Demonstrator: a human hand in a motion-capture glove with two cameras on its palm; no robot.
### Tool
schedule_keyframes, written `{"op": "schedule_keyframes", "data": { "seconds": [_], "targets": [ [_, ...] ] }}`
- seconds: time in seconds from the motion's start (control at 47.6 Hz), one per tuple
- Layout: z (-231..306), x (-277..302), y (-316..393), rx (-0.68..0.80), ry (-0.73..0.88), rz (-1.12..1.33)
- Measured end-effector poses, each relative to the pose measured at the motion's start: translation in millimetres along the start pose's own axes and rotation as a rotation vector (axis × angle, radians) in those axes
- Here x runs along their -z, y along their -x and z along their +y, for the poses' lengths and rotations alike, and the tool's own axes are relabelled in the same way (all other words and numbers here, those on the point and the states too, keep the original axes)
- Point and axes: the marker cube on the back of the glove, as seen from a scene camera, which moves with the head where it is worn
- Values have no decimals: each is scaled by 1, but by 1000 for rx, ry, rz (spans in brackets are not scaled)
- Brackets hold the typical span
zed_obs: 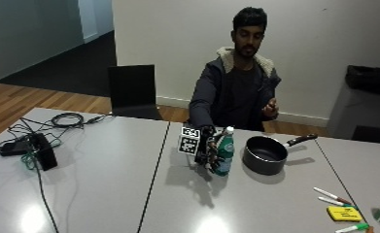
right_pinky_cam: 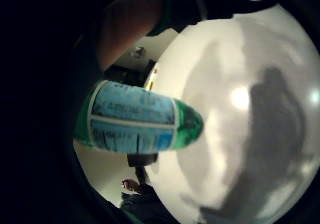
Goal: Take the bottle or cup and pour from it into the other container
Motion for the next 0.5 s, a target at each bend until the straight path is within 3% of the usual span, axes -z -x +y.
{"op": "schedule_keyframes", "data": {
  "seconds": [0.357,0.504],
  "targets": [
    [-13,-22,-12,48,9,-6],
    [-19,-26,-19,187,-36,-1]
  ]
}}
